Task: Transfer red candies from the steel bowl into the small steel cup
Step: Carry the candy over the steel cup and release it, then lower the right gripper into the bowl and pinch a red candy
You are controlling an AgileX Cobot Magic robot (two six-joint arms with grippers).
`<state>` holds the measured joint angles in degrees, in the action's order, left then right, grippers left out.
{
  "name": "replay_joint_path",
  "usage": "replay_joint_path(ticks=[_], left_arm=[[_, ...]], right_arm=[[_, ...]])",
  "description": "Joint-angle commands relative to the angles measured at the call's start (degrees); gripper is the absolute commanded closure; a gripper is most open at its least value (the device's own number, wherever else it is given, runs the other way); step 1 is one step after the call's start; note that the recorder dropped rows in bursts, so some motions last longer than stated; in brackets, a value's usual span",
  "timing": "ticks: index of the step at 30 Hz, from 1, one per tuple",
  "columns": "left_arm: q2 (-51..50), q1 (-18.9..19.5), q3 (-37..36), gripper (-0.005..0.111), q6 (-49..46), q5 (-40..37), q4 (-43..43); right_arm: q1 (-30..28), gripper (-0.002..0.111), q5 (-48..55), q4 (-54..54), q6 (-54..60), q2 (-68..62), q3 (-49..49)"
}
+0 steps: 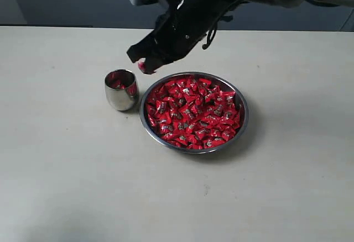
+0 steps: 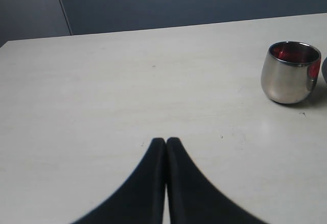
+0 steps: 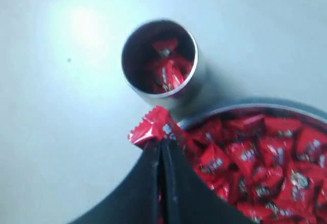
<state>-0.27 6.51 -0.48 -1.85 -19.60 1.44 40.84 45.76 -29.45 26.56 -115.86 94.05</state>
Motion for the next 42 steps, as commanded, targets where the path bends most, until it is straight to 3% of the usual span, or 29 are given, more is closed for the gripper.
replay_joint_path(ticks=[1,12,19,21,23,24,25,27,30,32,37,42], left_arm=[[0.3,-0.3,0.5,0.106,0.2,0.3,0.1],[0.3,-0.3,0.5,0.106,0.2,0.4,0.1],[0.3,-0.3,0.5,0.106,0.2,0.4,0.1],[0.3,-0.3,0.5,0.106,0.2,0.4,0.1],[0.3,-0.3,0.5,0.106,0.2,0.4,0.1],[0.3,-0.3,0.5,0.106,0.2,0.4,0.1],[0.3,-0.3,0.5,0.106,0.2,0.4,0.1],[0.3,-0.3,0.5,0.106,0.2,0.4,0.1],[0.3,-0.3,0.5,0.106,0.2,0.4,0.1],[0.3,-0.3,0.5,0.106,0.2,0.4,0.1],[0.3,-0.3,0.5,0.106,0.2,0.4,0.1],[0.3,-0.3,0.5,0.106,0.2,0.3,0.1]], right_arm=[[1.9,0.109,-3.7,-2.1,2.6,-2.9,3.8],[3.3,0.109,-1.2,-0.4,1.9,-15.8,17.9],[3.3,0.109,-0.9,3.8,1.9,-16.9,18.2],[3.3,0.092,-0.8,3.8,1.9,-16.9,18.2],[3.3,0.067,0.3,3.9,1.9,-16.9,18.2],[3.2,0.059,0.9,4.1,1.9,-16.6,18.2],[3.2,0.058,1.3,4.5,1.8,-15.8,18.2],[3.2,0.065,3.7,4.8,1.1,-13.3,18.2],[3.2,0.085,9.2,10.4,-2.6,-9.1,18.2],[3.2,0.091,11.6,14.5,-6.3,-7.4,18.2],[3.2,0.091,19.9,20.8,-10.9,-5.8,18.1],[3.2,0.091,20.3,23.3,-12.1,-5.7,13.7]])
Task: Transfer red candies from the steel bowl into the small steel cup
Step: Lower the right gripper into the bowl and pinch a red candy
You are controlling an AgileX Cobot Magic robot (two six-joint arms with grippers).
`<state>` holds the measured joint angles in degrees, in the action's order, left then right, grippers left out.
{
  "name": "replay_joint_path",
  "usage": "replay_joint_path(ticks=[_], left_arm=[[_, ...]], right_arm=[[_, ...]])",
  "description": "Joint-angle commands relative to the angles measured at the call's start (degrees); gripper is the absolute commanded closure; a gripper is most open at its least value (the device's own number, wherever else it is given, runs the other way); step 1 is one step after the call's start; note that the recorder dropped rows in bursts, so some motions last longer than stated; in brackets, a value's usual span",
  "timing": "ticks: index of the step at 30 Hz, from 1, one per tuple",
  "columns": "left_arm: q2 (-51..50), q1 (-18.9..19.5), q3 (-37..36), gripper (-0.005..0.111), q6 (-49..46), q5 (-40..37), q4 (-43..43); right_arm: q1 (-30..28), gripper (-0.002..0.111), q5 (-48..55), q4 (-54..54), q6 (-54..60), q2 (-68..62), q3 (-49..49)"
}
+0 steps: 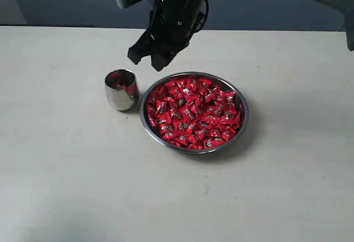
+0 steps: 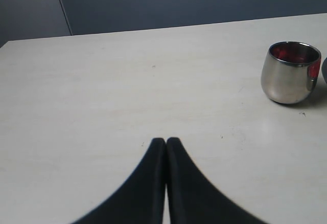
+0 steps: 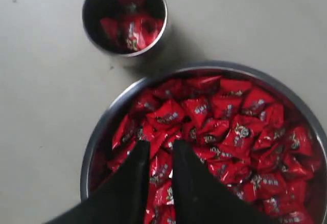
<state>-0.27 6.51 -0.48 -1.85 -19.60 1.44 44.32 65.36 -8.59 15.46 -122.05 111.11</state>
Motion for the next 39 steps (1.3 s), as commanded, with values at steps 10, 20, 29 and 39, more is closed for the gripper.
replay_joint_path(ticks=[10,20,29,39], left_arm=[[0.3,-0.3,0.5,0.106,0.2,0.3,0.1],[0.3,-0.3,0.5,0.106,0.2,0.3,0.1],[0.3,-0.3,0.5,0.106,0.2,0.3,0.1],[0.3,-0.3,0.5,0.106,0.2,0.3,0.1]], right_arm=[[-2.7,0.091,-5.4,5.9,-4.4,0.7,-14.5],[-6.0,0.091,-7.0,-1.9,-1.0,0.7,-20.7],[-5.5,0.063,-5.1,-3.4,1.0,0.5,-21.1],[-3.5,0.063,-1.5,-0.3,1.2,0.5,-21.1]])
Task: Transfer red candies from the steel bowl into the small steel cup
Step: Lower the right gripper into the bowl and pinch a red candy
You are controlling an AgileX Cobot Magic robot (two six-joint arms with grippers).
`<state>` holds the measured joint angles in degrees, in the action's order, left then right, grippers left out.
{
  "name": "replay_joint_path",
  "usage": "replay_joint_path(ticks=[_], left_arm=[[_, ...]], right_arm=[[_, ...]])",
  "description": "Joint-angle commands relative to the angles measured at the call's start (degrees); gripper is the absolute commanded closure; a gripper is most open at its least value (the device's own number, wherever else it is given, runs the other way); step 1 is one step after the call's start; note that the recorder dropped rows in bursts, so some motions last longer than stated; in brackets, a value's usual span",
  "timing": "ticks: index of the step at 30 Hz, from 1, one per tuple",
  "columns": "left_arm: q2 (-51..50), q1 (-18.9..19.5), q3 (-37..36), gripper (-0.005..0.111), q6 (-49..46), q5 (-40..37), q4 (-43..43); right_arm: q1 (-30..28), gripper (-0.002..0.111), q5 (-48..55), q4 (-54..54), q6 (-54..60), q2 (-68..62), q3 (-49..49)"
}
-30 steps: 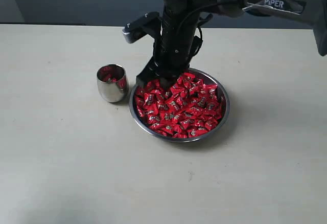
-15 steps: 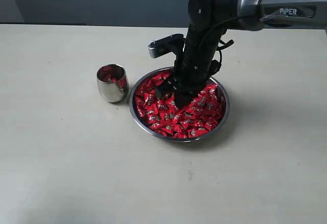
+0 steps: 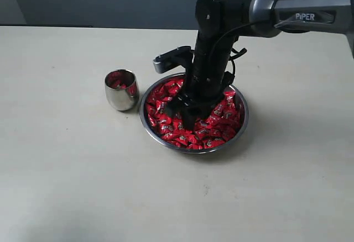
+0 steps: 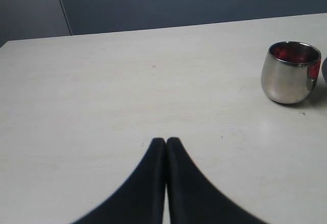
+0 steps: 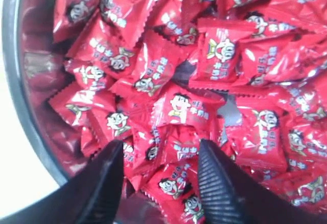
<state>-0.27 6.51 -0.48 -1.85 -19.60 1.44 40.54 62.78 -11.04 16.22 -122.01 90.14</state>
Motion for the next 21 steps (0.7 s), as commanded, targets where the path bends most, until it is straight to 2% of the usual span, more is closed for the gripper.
replay_joint_path(ticks=[1,21], left_arm=[[0.3,-0.3,0.5,0.106,0.2,0.3,0.1],[0.3,-0.3,0.5,0.106,0.2,0.4,0.1]], right_arm=[[0.2,0.063,1.6,2.6,0.5,0.5,-0.2],[0.7,0.063,1.2,3.7,0.6,-2.7,-0.2]])
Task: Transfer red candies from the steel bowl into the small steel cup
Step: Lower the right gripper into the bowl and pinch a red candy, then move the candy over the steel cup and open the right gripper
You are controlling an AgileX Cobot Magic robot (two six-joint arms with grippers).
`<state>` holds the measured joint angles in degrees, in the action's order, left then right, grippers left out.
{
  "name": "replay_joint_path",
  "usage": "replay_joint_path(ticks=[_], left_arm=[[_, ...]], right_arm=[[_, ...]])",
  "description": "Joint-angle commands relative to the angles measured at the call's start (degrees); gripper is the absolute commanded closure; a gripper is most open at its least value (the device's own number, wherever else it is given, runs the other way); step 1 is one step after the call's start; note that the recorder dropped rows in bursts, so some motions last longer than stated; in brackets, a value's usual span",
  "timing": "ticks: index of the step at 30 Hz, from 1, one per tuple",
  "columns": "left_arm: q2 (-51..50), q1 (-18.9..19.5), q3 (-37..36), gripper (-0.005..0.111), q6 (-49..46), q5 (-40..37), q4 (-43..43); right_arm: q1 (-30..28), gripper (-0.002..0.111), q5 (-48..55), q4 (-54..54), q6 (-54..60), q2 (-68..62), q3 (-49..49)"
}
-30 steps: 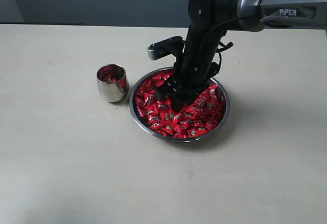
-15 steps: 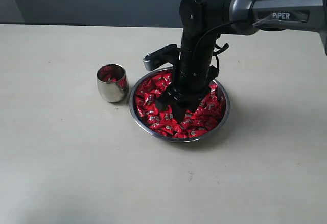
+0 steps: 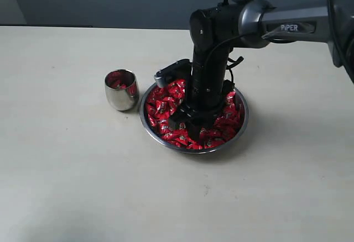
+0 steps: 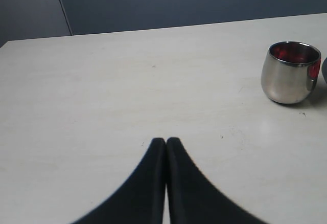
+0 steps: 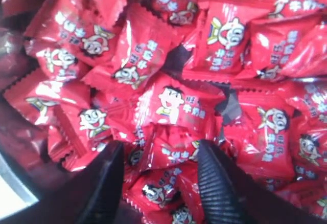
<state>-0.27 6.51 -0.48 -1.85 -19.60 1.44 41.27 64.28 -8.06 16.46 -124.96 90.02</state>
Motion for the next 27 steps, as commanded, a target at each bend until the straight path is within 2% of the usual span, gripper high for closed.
replay_joint_path(ticks=[1,6,8,13,27], left_arm=[[0.3,-0.3,0.5,0.106,0.2,0.4,0.1],[0.3,-0.3,0.5,0.106,0.2,0.4,0.1],[0.3,-0.3,0.5,0.106,0.2,0.4,0.1],[0.3,-0.3,0.5,0.106,0.2,0.4,0.1],[0.3,-0.3,0.5,0.106,0.2,0.3,0.1]], right_arm=[[0.0,0.063,-0.2,0.7,0.4,0.1,0.0],[0.0,0.063,-0.2,1.5,0.4,-1.2,0.0],[0.0,0.069,-0.3,3.0,0.4,-1.3,0.0],[0.0,0.108,-0.2,5.1,-1.0,-0.9,0.0],[0.0,0.108,-1.8,2.3,-1.0,10.7,0.0]])
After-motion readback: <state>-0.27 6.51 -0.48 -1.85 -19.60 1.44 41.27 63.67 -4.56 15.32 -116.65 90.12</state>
